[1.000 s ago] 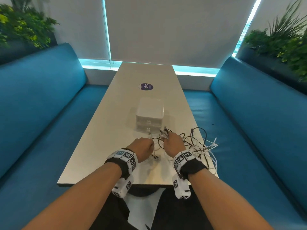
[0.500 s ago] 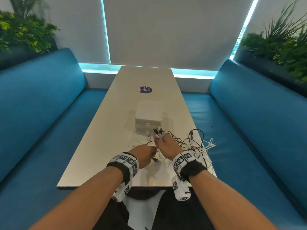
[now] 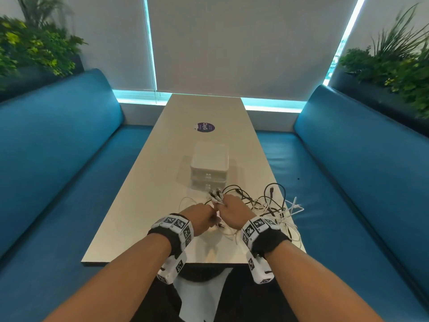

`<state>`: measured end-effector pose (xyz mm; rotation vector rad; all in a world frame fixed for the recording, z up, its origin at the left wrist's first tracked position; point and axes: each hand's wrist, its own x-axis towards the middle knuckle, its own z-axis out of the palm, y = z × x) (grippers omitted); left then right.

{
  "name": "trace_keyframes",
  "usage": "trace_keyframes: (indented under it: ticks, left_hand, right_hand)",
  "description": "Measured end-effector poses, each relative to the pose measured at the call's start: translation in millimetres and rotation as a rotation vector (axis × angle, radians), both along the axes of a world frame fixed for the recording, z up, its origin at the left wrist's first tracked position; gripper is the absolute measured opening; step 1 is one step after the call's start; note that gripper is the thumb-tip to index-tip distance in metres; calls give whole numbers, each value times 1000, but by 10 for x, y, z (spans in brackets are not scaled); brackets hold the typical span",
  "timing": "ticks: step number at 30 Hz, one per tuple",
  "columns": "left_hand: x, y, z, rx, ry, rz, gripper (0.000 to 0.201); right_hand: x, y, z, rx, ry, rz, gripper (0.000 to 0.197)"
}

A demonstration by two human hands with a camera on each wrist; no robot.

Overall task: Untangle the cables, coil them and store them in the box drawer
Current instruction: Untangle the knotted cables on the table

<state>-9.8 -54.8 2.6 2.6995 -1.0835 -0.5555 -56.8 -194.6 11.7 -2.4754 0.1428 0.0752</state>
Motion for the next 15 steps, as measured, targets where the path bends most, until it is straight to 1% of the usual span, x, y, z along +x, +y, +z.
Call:
trace_keyframes:
  ticks: [4, 7, 9, 11, 13, 15]
  left_hand:
    - [149, 110, 29, -49, 27, 27, 32]
    - [247, 232, 33, -24, -12, 36, 36]
    - [267, 266, 30, -21, -32, 52, 36]
    - [246, 238, 26, -37, -44, 63, 34]
    - [199, 162, 28, -38, -69, 60, 33]
    - [159, 78, 14, -25, -86, 47, 31]
  right_hand:
    - [-60, -119, -103, -325, 4, 42, 24]
    - [-101, -236, -140, -479, 31, -13, 27]
    - [-119, -281, -155, -475, 61, -75, 27]
    - [-112, -247, -123, -382, 78, -114, 26]
    - [-48, -184, -101, -270, 92, -110, 20]
    - [16, -106, -89, -174, 112, -67, 16]
